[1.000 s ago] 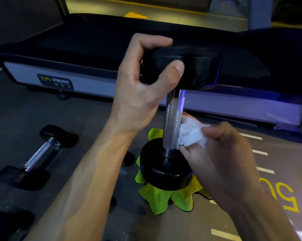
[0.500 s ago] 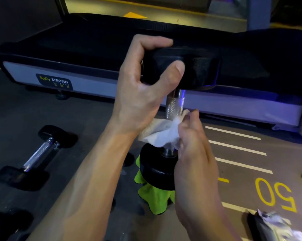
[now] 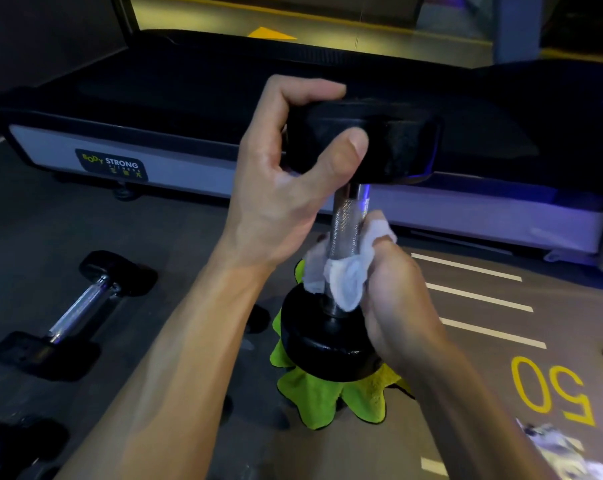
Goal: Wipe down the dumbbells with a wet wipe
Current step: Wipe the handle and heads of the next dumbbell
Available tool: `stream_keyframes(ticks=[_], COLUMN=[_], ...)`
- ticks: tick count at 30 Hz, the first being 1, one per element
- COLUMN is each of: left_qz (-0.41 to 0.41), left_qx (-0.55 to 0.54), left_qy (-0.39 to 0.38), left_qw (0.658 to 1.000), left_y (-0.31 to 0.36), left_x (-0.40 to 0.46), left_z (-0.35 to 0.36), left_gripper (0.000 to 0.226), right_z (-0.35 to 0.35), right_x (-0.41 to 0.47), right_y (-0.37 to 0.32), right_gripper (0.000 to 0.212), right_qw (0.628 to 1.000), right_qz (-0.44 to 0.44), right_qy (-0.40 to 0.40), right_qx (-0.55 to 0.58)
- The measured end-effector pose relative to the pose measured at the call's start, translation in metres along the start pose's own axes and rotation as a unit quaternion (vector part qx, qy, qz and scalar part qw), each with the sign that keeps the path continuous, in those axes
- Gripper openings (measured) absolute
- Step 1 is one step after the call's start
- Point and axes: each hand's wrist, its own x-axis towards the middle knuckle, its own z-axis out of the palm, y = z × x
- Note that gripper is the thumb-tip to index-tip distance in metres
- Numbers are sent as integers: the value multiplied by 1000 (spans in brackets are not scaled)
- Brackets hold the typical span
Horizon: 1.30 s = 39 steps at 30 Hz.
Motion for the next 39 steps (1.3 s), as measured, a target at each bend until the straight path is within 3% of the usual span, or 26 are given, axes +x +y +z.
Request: stream_keyframes(ticks=[1,3,7,9,11,13,16,18,20,23,26,29,32,34,35,37,39], left_qz=[0,3,3,5,8,10,7,2,-1,-1,-1,-1,0,-6,-10,-17,-21], left_qx=[-5,-11,-6,-4,-8,-11,-10,-12,-19,-22,-26,-23,-25,-23,-21,-16,-22], left_qy=[-3,-9,2,8,4,-2,0,6,8,5,10,5,7,9,9,19,26], left_qw=[1000,1000,1000,1000,1000,1000,1000,1000,1000,1000,1000,1000,1000,1000,1000,1000,999], left_y=[0,1,0,0,1,3,3,3,3,4,4,4,4,4,3,2,1], left_x=[0,0,2,1,-1,-3,-2,0,-1,-2,-2,-3,-3,-2,-2,0,0], left_z=[0,1,0,-1,-2,-1,0,-3,-6,-8,-7,-5,-4,-6,-7,-10,-13], left_gripper=[35,34,33,31,33,35,34,33,33,31,30,33,34,34,34,33,32], right_z=[-1,3,15,21,26,32,29,19,15,16,22,32,28,18,13,5,7], right_x=[4,11,23,21,8,-5,-5,4,14,22,8,-4,7,15,18,25,25], right_y=[-5,-15,-13,-3,5,11,13,1,-13,-21,-16,-2,4,-5,-10,-15,-18], right_gripper=[65,52,42,53,53,40,26,51,74,67,70,26,15,9,20,31,28], right_qw=[998,993,996,996,986,967,955,979,998,991,994,957,923,936,950,977,981], right_qz=[21,33,54,10,-95,-205,-247,-178,-39,54,-61,-278,-347,-316,-283,-190,-147], right_qy=[-45,-90,48,89,134,146,127,65,-13,-25,32,80,97,42,1,-90,-125], right_qx=[33,69,47,18,-28,-48,-107,-75,55,118,83,-32,-136,-149,-134,-40,34])
